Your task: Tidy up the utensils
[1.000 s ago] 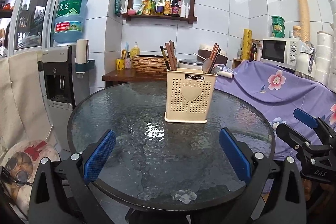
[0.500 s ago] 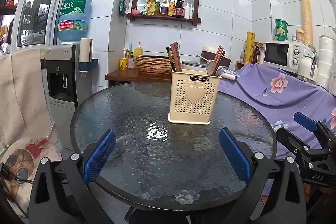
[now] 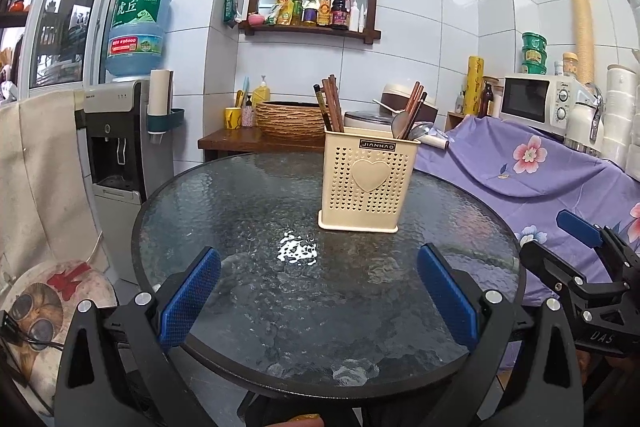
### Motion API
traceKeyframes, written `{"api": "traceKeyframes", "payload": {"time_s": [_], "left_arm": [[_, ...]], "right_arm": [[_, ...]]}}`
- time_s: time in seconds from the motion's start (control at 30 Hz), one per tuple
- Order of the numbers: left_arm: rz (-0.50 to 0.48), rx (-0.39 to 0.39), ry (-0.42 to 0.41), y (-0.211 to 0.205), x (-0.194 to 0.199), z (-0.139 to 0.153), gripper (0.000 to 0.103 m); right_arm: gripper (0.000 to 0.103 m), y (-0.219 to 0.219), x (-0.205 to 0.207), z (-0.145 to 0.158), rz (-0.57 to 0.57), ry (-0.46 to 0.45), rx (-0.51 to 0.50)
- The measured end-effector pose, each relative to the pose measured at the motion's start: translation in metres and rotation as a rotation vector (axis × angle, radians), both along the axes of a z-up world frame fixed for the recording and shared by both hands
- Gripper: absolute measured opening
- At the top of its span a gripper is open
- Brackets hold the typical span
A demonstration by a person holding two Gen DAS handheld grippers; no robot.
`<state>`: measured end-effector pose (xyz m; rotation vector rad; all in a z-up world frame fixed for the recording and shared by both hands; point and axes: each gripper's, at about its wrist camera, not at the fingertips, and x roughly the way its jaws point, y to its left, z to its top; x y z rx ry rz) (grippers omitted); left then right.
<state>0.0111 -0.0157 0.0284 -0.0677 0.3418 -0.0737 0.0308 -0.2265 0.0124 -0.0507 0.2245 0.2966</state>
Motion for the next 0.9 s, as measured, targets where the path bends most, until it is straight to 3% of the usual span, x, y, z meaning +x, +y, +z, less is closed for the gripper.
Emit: {"api": "traceKeyframes", "payload": {"time_s": [0.9], "left_arm": [[0.01,0.022,0.026,-0.0083,0.0038,-0.002,0.097]], "right_arm": [[0.097,0.0015,0.0025,-0.0063,0.001,0.015,0.001]]}}
